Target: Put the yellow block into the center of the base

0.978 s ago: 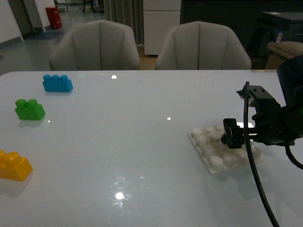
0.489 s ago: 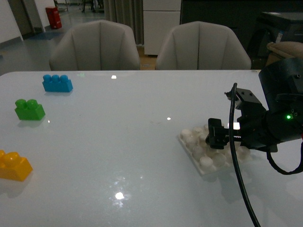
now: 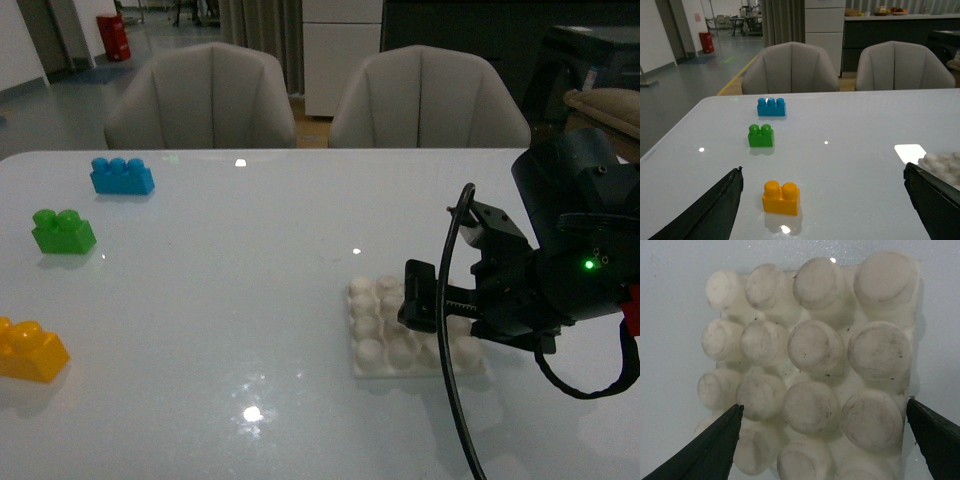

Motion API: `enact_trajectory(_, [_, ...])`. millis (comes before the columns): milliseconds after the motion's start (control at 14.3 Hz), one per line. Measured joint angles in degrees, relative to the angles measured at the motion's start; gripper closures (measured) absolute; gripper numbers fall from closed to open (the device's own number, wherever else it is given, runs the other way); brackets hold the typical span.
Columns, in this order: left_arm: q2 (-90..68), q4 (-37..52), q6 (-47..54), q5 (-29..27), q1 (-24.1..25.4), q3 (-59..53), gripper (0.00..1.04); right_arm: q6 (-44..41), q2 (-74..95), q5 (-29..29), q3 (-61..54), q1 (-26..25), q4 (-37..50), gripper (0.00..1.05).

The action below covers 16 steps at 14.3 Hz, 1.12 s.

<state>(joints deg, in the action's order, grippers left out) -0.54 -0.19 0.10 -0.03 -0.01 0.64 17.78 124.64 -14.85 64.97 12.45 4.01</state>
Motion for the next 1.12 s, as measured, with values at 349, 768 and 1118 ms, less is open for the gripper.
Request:
enact_trajectory(349, [0.0, 0.0, 0.0, 0.0, 0.0, 0.0, 0.07, 2.8, -0.9, -0.2, -0.6, 1.2, -0.6, 0.06])
enact_trajectory(768, [0.0, 0.0, 0.0, 0.0, 0.0, 0.0, 0.07, 3.3, 1.8, 1.1, 4.2, 3.6, -1.9, 0.06])
enact_trajectory(1118, [0.0, 0.0, 0.0, 0.0, 0.0, 0.0, 0.07, 5.3, 2.7, 0.7, 5.4, 5.8, -1.2, 0.06])
